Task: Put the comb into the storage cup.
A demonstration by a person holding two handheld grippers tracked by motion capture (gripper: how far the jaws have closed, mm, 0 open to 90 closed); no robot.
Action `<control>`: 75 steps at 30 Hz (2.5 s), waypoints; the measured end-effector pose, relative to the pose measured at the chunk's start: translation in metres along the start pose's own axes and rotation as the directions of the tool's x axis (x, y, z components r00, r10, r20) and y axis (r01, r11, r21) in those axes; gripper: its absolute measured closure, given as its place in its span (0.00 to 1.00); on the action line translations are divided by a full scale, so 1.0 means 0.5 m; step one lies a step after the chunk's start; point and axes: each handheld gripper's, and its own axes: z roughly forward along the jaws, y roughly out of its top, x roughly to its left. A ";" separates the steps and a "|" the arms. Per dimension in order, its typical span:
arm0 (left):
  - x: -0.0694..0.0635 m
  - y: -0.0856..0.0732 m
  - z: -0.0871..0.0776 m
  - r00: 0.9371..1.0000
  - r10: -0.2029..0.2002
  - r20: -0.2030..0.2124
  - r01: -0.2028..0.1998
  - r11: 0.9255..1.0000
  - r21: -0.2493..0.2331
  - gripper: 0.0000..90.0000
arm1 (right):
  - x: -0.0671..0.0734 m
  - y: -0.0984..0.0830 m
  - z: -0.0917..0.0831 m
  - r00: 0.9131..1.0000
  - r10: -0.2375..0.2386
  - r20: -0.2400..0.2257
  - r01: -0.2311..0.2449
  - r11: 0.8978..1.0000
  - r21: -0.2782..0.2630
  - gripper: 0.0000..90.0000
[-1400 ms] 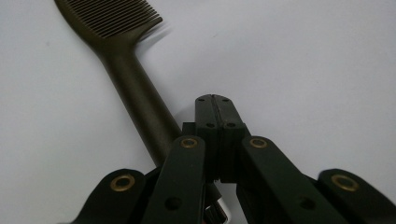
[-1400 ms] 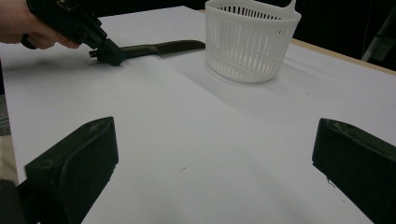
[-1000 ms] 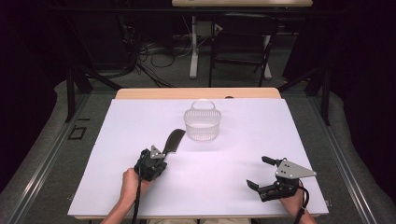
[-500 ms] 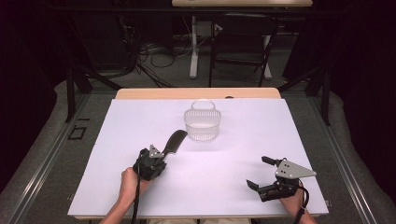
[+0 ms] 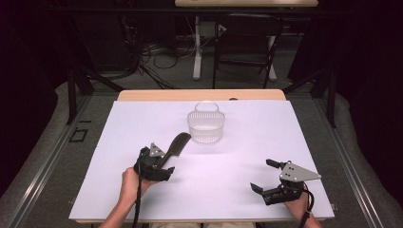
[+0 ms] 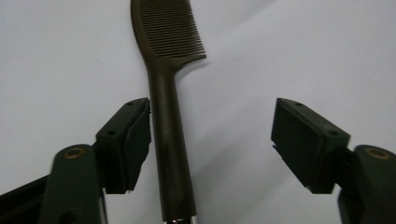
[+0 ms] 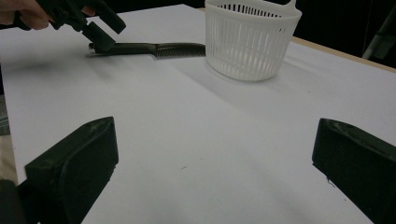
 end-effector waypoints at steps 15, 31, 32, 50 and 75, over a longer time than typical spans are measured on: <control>0.030 0.029 0.007 0.999 -0.037 0.002 0.037 0.997 0.067 0.03 | 0.004 0.001 0.003 1.000 0.002 0.003 -0.002 1.000 0.007 0.00; 0.044 0.070 0.019 0.999 -0.031 0.011 0.029 0.985 0.171 0.00 | 0.001 0.000 0.005 1.000 0.006 0.003 -0.006 1.000 0.017 0.00; 0.043 0.072 0.021 0.999 -0.031 0.012 0.029 0.984 0.177 0.01 | 0.001 0.000 0.004 1.000 0.005 0.004 -0.005 1.000 0.016 0.00; 0.043 0.104 0.049 1.000 -0.009 -0.013 0.013 0.950 0.312 0.40 | -0.001 -0.001 0.004 1.000 0.013 0.001 -0.013 1.000 0.021 0.00; 0.064 0.108 0.090 0.997 -0.083 -0.002 0.079 0.931 0.356 0.72 | -0.001 -0.003 0.006 1.000 0.020 -0.006 -0.020 0.999 0.029 0.00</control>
